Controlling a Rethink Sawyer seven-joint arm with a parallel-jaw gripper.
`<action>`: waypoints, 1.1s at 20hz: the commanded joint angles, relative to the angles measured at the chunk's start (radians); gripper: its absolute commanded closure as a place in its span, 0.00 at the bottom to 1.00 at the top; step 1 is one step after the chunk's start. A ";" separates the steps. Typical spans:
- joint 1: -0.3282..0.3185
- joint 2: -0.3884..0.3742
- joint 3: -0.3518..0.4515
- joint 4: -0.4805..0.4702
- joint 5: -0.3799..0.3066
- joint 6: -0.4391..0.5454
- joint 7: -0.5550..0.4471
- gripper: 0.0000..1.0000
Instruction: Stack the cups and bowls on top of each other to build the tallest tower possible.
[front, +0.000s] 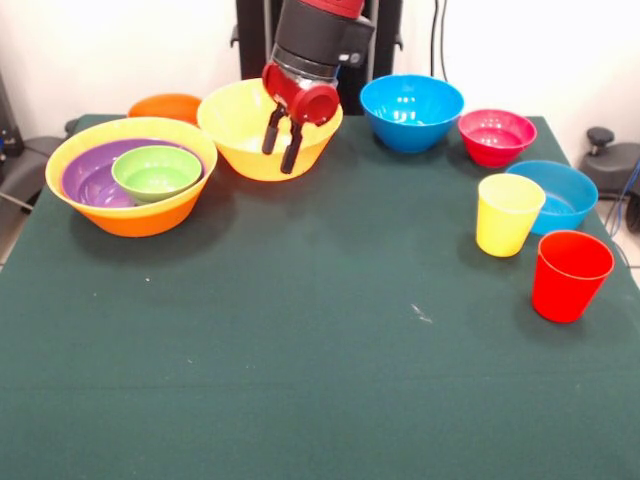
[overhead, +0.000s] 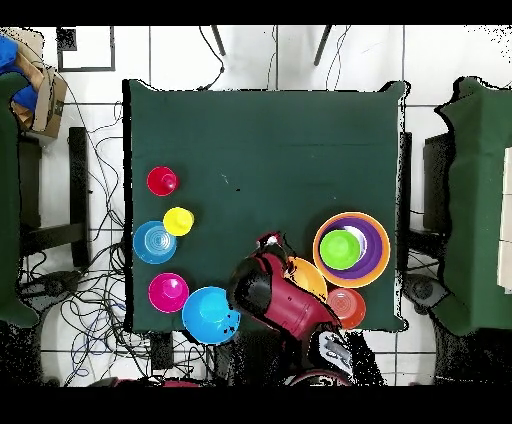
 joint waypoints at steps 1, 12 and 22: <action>0.006 0.008 0.000 -0.059 0.010 0.386 0.009 0.00; -0.003 0.122 0.037 -0.049 -0.019 0.201 0.105 0.00; -0.057 0.218 0.041 -0.256 0.001 0.260 0.042 0.00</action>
